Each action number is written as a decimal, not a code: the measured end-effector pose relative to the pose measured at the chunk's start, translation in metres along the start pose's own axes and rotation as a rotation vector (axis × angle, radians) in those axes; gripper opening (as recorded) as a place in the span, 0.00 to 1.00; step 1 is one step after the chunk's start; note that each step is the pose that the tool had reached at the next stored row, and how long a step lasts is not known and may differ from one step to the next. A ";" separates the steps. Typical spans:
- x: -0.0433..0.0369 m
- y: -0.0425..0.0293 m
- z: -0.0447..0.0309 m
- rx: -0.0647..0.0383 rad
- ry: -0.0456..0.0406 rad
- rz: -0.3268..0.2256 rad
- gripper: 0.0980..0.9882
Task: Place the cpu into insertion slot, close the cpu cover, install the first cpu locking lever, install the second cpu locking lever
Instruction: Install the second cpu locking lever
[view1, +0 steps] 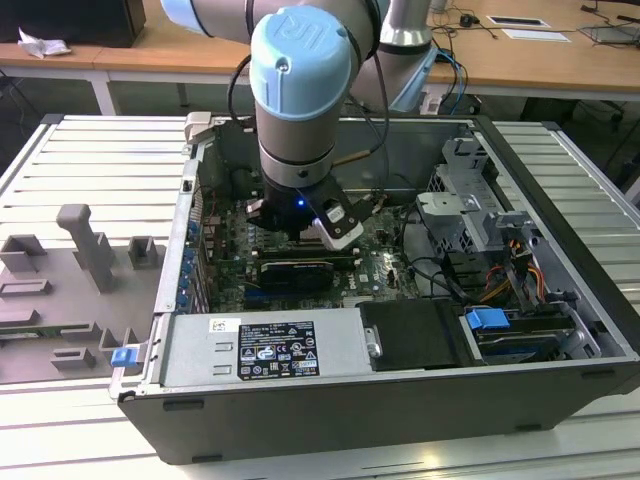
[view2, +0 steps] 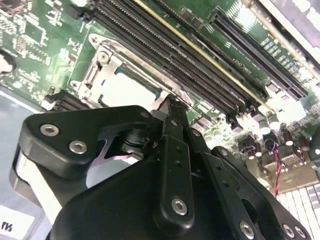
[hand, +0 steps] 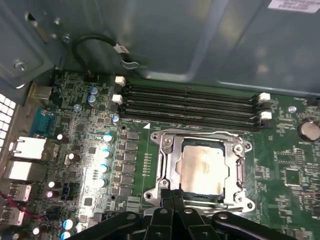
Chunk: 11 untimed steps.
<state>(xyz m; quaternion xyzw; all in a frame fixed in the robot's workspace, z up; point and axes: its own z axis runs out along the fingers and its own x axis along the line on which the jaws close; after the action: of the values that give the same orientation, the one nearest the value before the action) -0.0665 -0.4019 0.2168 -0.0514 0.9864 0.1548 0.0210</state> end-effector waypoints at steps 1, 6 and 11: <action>-0.0003 0.0014 -0.0043 0.000 -0.0001 0.000 0.01; -0.0053 0.0057 -0.0175 -0.001 0.0001 0.000 0.01; -0.0186 0.0045 -0.0180 -0.012 -0.0009 0.000 0.01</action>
<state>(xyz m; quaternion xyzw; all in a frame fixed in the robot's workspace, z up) -0.0489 -0.4014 0.2363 -0.0514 0.9855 0.1605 0.0211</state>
